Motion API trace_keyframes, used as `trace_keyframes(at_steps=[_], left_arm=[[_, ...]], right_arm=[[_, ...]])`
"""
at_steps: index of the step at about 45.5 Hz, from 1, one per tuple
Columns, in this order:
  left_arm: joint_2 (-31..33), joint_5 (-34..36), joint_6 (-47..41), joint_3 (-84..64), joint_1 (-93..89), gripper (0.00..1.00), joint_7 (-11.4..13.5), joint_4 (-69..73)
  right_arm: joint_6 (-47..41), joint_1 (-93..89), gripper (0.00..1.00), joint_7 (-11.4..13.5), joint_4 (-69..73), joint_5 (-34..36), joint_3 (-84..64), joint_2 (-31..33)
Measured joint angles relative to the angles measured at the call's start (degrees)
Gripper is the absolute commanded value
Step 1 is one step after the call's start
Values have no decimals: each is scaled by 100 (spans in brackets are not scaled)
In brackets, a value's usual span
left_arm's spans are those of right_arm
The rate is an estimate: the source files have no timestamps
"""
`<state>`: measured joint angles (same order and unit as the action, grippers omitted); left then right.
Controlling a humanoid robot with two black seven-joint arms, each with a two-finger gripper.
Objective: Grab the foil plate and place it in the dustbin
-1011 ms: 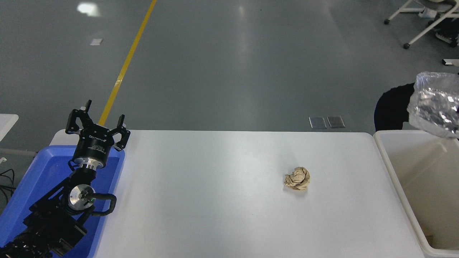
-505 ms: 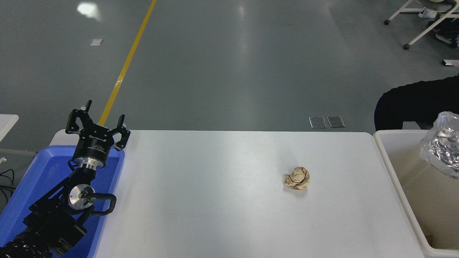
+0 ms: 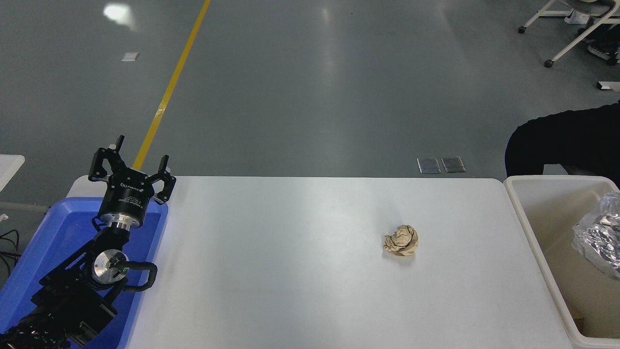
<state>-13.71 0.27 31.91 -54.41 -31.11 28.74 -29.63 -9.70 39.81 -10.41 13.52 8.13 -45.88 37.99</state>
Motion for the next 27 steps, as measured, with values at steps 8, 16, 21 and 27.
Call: trace_keyframes(at_steps=[8, 16, 21, 27], left_arm=[[0, 0, 0, 0, 0, 98, 0, 0], [0, 0, 0, 0, 0, 98, 0, 0], [0, 1, 1, 0, -2, 98, 0, -1], [-1, -1, 3, 0, -6, 98, 0, -1]], right_arm=[[249, -73, 100, -4, -47, 13, 119, -101], [358, 30, 100, -6, -64, 17, 169, -280], [384, 330, 100, -7, -41, 13, 158, -357], [338, 878, 100, -10, 45, -40, 126, -414]])
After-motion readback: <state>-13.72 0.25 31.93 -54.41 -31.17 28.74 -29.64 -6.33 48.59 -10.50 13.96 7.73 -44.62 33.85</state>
